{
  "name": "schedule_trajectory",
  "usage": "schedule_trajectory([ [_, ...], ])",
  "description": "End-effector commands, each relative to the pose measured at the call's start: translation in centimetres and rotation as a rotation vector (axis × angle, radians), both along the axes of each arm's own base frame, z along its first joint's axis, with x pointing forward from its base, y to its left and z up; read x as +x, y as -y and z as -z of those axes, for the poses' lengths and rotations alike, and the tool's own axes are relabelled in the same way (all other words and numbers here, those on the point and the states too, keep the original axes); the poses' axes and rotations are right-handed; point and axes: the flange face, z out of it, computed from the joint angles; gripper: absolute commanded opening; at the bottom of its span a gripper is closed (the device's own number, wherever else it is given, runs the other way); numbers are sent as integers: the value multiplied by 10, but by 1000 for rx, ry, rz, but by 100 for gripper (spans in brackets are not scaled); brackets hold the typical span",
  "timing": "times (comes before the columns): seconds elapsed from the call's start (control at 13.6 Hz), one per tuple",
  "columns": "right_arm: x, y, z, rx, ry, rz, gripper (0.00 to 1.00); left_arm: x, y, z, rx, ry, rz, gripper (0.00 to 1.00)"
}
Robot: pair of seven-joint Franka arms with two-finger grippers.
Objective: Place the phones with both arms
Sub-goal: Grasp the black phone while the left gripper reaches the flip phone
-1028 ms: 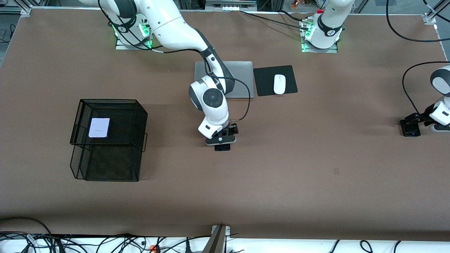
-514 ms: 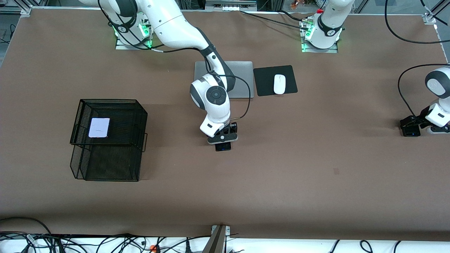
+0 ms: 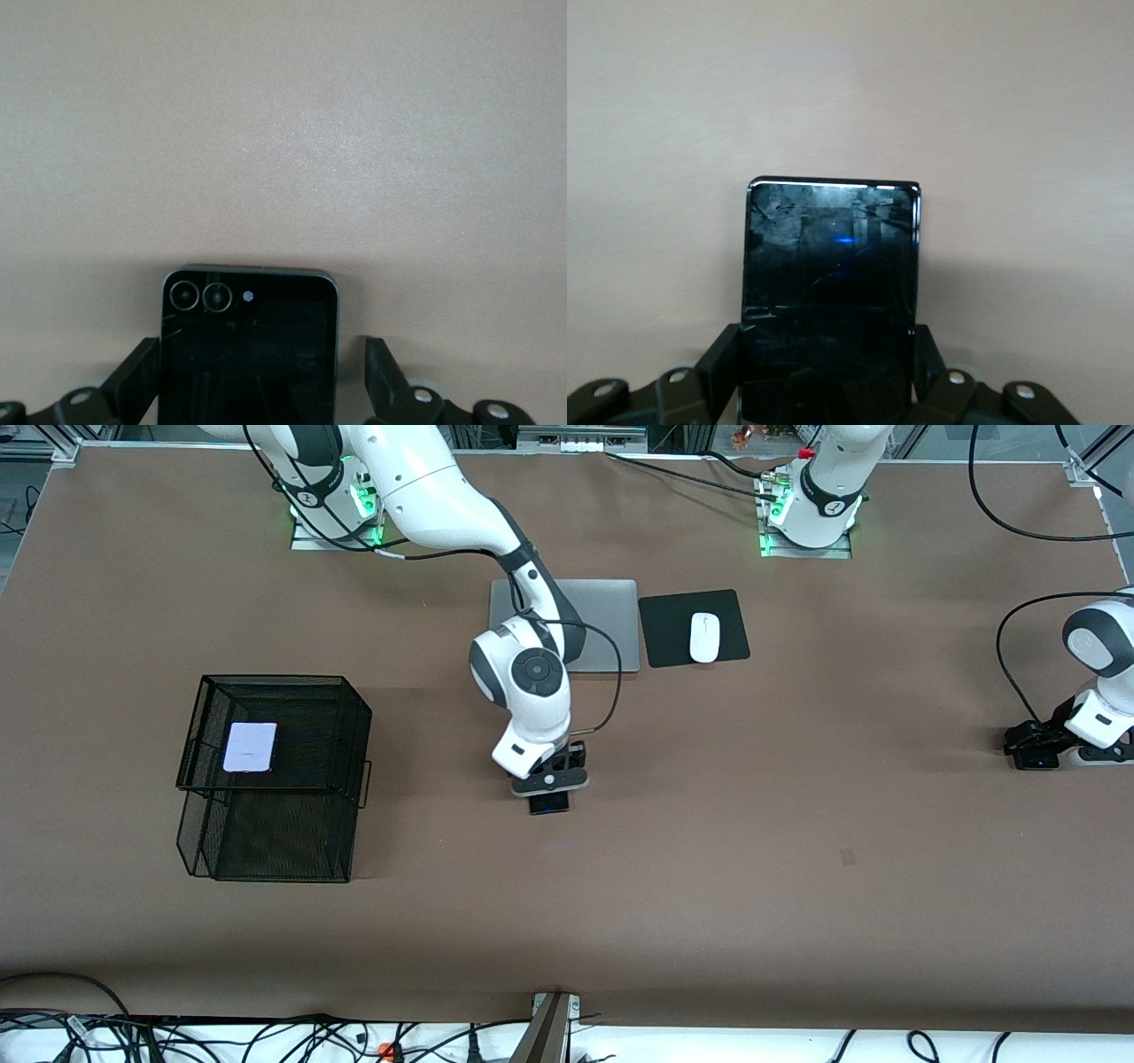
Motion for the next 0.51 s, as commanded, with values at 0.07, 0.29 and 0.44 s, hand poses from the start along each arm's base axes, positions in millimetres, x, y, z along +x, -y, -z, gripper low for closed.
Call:
schedule_trajectory([
  [0.07, 27, 58, -119, -60, -42, 62, 16, 7, -8, 5, 7, 14, 2, 100],
  [0.29, 57, 142, -199, -109, -65, 53, 13, 7, -9, 4, 6, 17, -8, 90],
  [0.44, 68, 208, -240, -124, -111, 62, 8, 8, -10, 3, 1, 19, -19, 56],
])
